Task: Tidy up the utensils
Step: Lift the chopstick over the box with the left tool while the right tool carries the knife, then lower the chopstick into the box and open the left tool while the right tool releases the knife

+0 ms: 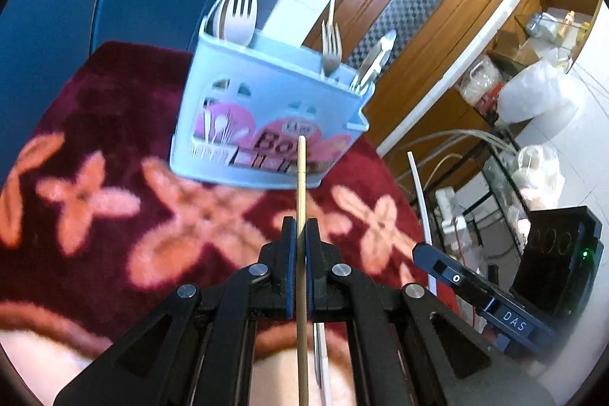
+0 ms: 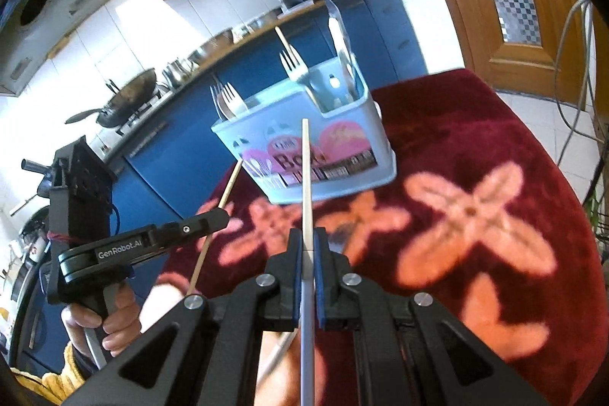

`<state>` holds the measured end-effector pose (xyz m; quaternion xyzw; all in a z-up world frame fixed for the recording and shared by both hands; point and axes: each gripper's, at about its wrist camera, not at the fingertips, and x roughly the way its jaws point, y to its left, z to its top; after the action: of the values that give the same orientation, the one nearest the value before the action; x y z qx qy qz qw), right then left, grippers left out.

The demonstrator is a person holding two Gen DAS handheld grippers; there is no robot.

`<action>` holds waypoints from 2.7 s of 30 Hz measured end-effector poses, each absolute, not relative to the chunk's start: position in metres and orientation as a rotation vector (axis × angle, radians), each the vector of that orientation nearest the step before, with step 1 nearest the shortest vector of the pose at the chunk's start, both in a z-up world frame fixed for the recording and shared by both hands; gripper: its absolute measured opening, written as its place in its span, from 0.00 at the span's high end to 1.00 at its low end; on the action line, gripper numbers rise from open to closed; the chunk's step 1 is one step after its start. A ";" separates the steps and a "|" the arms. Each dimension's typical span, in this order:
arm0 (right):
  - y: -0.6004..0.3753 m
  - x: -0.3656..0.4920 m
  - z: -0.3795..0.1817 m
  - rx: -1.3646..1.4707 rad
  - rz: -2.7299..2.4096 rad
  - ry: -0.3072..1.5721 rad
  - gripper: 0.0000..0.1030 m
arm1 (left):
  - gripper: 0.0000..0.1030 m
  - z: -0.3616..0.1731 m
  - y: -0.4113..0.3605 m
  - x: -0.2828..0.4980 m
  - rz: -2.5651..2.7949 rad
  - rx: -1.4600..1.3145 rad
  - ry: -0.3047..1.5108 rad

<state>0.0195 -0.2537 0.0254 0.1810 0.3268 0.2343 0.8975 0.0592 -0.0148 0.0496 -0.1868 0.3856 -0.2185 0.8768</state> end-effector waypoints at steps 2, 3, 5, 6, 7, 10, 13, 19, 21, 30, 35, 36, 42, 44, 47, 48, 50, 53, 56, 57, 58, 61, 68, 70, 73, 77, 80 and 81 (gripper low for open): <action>-0.252 0.023 0.030 0.371 0.487 0.651 0.93 | 0.98 0.056 -0.015 0.064 -0.457 -0.383 0.784; -0.251 0.028 0.034 0.369 0.483 0.639 0.93 | 0.98 0.060 -0.016 0.067 -0.452 -0.374 0.771; -0.250 0.035 0.038 0.371 0.483 0.626 0.93 | 0.98 0.068 -0.017 0.075 -0.442 -0.360 0.747; -0.250 0.040 0.040 0.375 0.484 0.619 0.93 | 0.98 0.072 -0.017 0.079 -0.440 -0.357 0.734; -0.249 0.043 0.041 0.377 0.487 0.613 0.93 | 0.98 0.076 -0.016 0.083 -0.437 -0.357 0.720; -0.247 0.057 0.048 0.373 0.486 0.591 0.93 | 0.98 0.090 -0.013 0.095 -0.418 -0.353 0.662; -0.246 0.071 0.056 0.377 0.496 0.565 0.93 | 0.98 0.106 -0.010 0.109 -0.394 -0.346 0.601; -0.250 0.098 0.071 0.391 0.498 0.495 0.93 | 0.98 0.134 -0.004 0.139 -0.338 -0.335 0.460; -0.251 0.107 0.075 0.398 0.497 0.477 0.93 | 0.98 0.141 -0.004 0.149 -0.312 -0.318 0.402; -0.246 0.137 0.079 0.383 0.500 0.423 0.93 | 0.98 0.146 -0.002 0.185 -0.171 -0.257 0.202; -0.245 0.147 0.081 0.369 0.497 0.390 0.93 | 0.98 0.144 0.003 0.196 -0.128 -0.263 0.139; -0.245 0.149 0.082 0.370 0.498 0.380 0.93 | 0.98 0.143 0.003 0.197 -0.121 -0.262 0.132; -0.240 0.162 0.086 0.353 0.500 0.306 0.93 | 0.98 0.134 -0.002 0.198 -0.081 -0.240 0.087; -0.238 0.167 0.085 0.347 0.500 0.282 0.93 | 0.98 0.130 -0.007 0.195 -0.068 -0.224 0.074; -0.230 0.176 0.081 0.318 0.490 0.250 0.93 | 0.98 0.122 -0.014 0.191 -0.050 -0.188 0.056; -0.228 0.178 0.079 0.304 0.482 0.238 0.93 | 0.98 0.119 -0.017 0.189 -0.046 -0.175 0.048; -0.224 0.180 0.076 0.271 0.460 0.214 0.93 | 0.98 0.115 -0.019 0.188 -0.041 -0.160 0.041; -0.216 0.181 0.069 0.210 0.435 0.192 0.93 | 0.98 0.109 -0.023 0.186 -0.040 -0.145 0.041; -0.212 0.181 0.060 0.168 0.414 0.186 0.93 | 0.98 0.103 -0.025 0.186 -0.035 -0.135 0.046; -0.213 0.182 0.057 0.163 0.410 0.187 0.93 | 0.98 0.102 -0.026 0.185 -0.035 -0.135 0.048; -0.213 0.182 0.055 0.162 0.408 0.188 0.93 | 0.98 0.100 -0.026 0.186 -0.035 -0.134 0.052; -0.214 0.184 0.046 0.159 0.398 0.207 0.93 | 0.98 0.097 -0.026 0.185 -0.025 -0.130 0.052; -0.217 0.183 0.040 0.153 0.395 0.231 0.93 | 0.98 0.095 -0.027 0.182 -0.038 -0.122 0.070; -0.218 0.182 0.039 0.156 0.395 0.234 0.93 | 0.98 0.096 -0.027 0.182 -0.042 -0.121 0.078; -0.217 0.181 0.040 0.163 0.403 0.243 0.93 | 0.98 0.095 -0.026 0.181 -0.039 -0.122 0.084; -0.217 0.177 0.044 0.160 0.413 0.255 0.83 | 0.94 0.097 -0.026 0.179 -0.056 -0.118 0.101; -0.216 0.172 0.048 0.152 0.408 0.247 0.80 | 0.73 0.098 -0.028 0.175 -0.070 -0.103 0.109; -0.216 0.169 0.050 0.155 0.407 0.244 0.76 | 0.72 0.098 -0.029 0.173 -0.072 -0.100 0.107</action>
<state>0.1691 -0.2163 0.0503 0.0765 0.1205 0.2012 0.9691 0.1729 -0.0289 0.0983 -0.0498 0.0536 -0.0362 0.9967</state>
